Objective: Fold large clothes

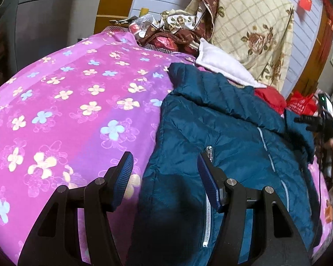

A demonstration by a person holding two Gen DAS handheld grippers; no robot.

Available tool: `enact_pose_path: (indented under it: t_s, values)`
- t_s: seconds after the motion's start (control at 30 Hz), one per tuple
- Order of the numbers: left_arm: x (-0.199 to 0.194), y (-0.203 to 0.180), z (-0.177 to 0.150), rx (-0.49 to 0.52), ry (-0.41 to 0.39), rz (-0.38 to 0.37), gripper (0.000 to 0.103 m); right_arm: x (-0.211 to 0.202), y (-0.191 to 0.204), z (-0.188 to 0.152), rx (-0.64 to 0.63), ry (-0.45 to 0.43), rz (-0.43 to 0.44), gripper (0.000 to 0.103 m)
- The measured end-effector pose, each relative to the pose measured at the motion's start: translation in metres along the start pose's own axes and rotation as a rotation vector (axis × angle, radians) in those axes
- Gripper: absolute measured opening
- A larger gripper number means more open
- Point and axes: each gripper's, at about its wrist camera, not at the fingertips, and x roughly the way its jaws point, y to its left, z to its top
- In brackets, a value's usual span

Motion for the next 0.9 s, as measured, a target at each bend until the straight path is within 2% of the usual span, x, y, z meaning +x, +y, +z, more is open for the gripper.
enact_pose_path:
  t_s: [0.1, 0.13, 0.17, 0.2, 0.23, 0.3, 0.4, 0.57, 0.67, 0.77, 0.9]
  values:
    - [0.008, -0.004, -0.001, 0.014, 0.021, 0.002, 0.060, 0.031, -0.003, 0.004, 0.009, 0.044, -0.060, 0.081]
    - [0.010, -0.005, -0.001, 0.020, 0.023, 0.007, 0.060, 0.042, -0.005, 0.002, 0.001, 0.064, -0.101, 0.070]
    - [0.011, -0.007, -0.002, 0.027, 0.025, 0.012, 0.060, 0.049, -0.005, 0.000, -0.007, 0.072, -0.127, 0.046]
    - [0.012, -0.008, -0.002, 0.030, 0.027, 0.013, 0.060, 0.058, -0.009, -0.003, -0.013, 0.096, -0.145, 0.032]
    - [0.013, -0.009, -0.002, 0.032, 0.029, 0.012, 0.060, 0.061, -0.016, -0.004, 0.012, 0.111, -0.138, 0.021]
    - [0.014, -0.010, -0.001, 0.030, 0.029, 0.003, 0.060, 0.050, -0.032, -0.004, 0.070, 0.086, -0.104, 0.015]
    - [0.011, -0.011, 0.000, 0.031, 0.022, -0.002, 0.060, 0.018, -0.046, 0.006, 0.110, 0.041, -0.074, 0.013]
    - [0.002, -0.009, 0.000, 0.026, -0.001, -0.009, 0.060, -0.045, -0.028, 0.034, 0.137, -0.038, 0.099, 0.012]
    - [-0.003, -0.005, 0.001, 0.013, -0.009, -0.016, 0.060, -0.073, 0.013, 0.047, 0.113, -0.058, 0.218, 0.012]
    - [-0.010, 0.002, 0.002, -0.005, -0.025, -0.023, 0.060, -0.094, 0.073, 0.047, 0.052, -0.049, 0.348, 0.012]
    - [-0.013, 0.012, 0.005, -0.032, -0.026, -0.040, 0.060, -0.104, 0.156, 0.038, -0.068, -0.024, 0.463, 0.011]
